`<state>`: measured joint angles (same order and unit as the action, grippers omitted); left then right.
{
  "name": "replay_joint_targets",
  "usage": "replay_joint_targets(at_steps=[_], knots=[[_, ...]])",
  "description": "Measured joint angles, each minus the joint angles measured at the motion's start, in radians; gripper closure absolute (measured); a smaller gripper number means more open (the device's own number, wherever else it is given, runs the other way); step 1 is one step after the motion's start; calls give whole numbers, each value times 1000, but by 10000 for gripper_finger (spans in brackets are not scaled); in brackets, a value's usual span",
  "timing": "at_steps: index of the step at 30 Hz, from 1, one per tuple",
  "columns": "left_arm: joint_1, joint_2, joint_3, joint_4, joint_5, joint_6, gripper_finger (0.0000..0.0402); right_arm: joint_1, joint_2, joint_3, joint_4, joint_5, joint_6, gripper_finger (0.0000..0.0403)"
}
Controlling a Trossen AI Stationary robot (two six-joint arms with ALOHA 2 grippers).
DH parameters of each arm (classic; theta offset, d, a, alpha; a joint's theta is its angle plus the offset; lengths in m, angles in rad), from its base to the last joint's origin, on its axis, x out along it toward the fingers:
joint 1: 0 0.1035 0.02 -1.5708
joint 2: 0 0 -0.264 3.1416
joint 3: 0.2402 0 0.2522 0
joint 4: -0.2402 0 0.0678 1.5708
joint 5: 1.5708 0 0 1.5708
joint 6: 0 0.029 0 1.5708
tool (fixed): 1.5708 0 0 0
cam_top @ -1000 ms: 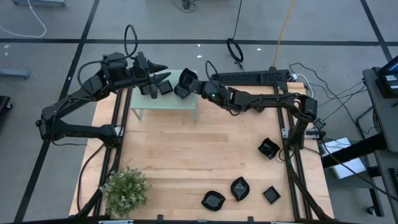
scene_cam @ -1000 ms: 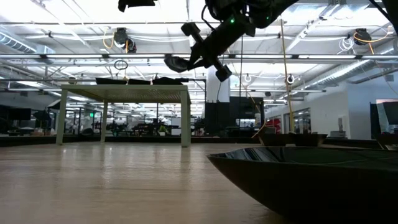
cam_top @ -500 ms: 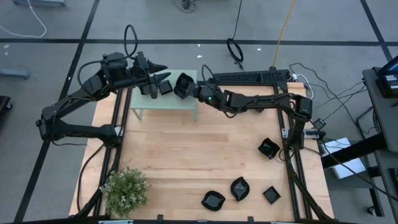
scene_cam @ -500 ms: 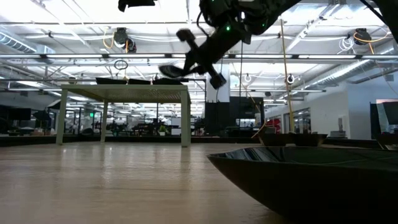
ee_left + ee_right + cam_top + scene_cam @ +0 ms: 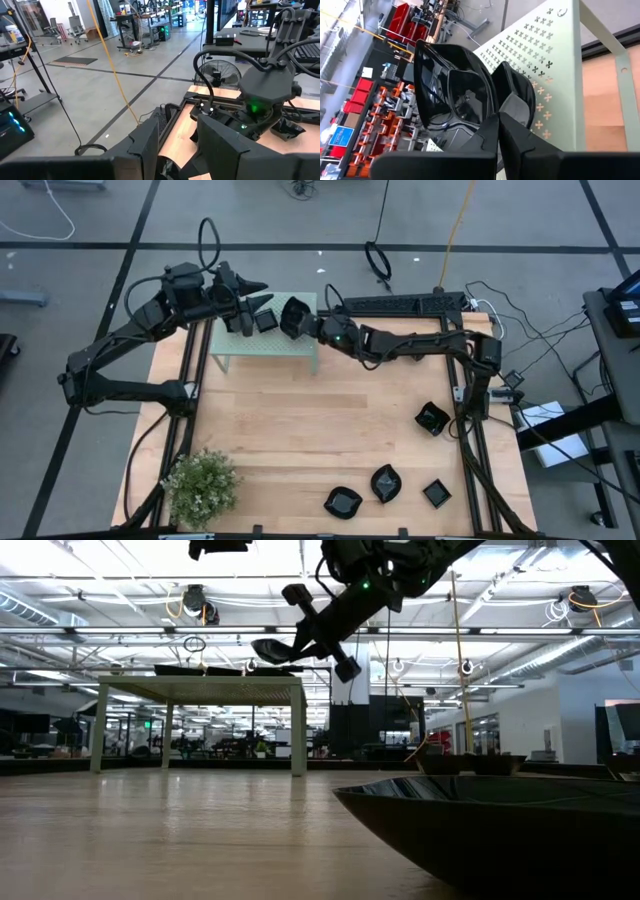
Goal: Pick & Place Mini shaped plates
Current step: Stack the top leaf shaped plate on top of the leaf shaped plate on the shelf, then stack the bottom distorted square plate on top of the distorted square plate on the shelf
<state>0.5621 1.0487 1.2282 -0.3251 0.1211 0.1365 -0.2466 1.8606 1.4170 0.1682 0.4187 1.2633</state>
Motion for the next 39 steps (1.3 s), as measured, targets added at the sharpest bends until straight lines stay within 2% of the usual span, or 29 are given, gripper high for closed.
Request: replay_joint_targets(at_steps=[5, 13, 17, 23, 27, 30, 35, 39], knots=[[0, 0, 0, 0, 0, 0, 261, 0, 1, 0, 1, -1, -13, 390], [0, 0, 0, 0, 0, -1, 261, 0, 1, 0, 0, -1, -24, 330], [0, 0, 0, 0, 0, -3, 261, 0, 1, 0, 6, -11, -81, 310], [0, 0, 0, 0, 0, -3, 261, 3, -47, 1, -22, -151, -272, 305], [0, -3, 0, -14, 0, -3, 261, 8, -111, 1, -196, -282, -387, 316], [0, -3, 0, -31, 0, -3, 261, 24, -186, 1, -407, -362, -422, 326], [0, -3, 0, -32, 0, 37, 261, 67, -295, 1, -816, -371, -443, 336], [0, -3, 0, -17, 0, 49, 261, 95, -352, 1, -1071, -370, -434, 332]])
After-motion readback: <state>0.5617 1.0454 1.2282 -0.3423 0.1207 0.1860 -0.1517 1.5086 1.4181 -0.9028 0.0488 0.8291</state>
